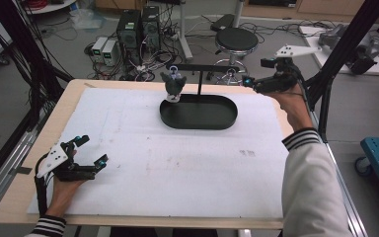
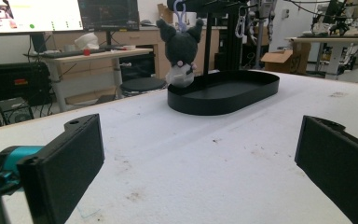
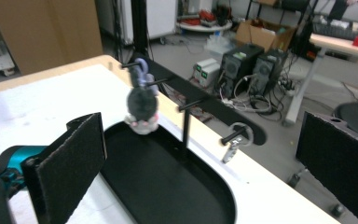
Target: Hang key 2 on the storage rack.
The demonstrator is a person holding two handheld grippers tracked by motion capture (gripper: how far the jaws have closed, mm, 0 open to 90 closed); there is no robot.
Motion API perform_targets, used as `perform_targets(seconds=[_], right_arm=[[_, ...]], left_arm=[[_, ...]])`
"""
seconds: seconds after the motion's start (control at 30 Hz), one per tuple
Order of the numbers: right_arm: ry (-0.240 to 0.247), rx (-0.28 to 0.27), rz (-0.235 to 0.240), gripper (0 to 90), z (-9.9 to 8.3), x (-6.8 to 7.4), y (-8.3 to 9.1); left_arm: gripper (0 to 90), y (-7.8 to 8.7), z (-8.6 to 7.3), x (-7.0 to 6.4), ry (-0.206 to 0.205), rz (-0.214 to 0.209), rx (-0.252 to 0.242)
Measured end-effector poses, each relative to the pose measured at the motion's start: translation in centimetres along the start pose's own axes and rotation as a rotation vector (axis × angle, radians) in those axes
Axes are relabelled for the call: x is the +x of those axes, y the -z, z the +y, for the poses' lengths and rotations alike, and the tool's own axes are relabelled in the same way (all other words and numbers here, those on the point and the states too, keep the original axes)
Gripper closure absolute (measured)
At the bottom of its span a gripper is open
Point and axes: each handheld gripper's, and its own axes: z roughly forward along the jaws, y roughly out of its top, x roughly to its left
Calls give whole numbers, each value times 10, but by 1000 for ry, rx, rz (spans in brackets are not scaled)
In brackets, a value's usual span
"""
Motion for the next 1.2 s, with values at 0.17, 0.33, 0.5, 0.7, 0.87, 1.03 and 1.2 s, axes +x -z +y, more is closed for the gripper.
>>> perform_targets(seconds=[0.17, 0.33, 0.5, 0.7, 0.87, 1.03, 1.2], right_arm=[[-7, -90, 16, 7, -34, 26, 17], [-48, -160, -12, 7, -83, 55, 32], [-62, -185, -49, 6, -125, 83, 45], [-32, -226, -95, 7, -165, 108, 47], [-31, -240, -139, 7, -190, 116, 42], [-57, -303, -108, 6, -208, 121, 37], [-43, -292, -145, 6, -222, 121, 30]], left_arm=[[17, 0, 0, 0, 5, -2, -2], [17, 0, 0, 0, 2, -2, -2], [17, 0, 0, 0, 4, -2, -2], [17, 0, 0, 0, 3, -2, -2], [17, 0, 0, 1, 6, 1, -4], [17, 0, 0, 1, 1, -3, -2], [17, 0, 0, 0, 0, -1, -2]])
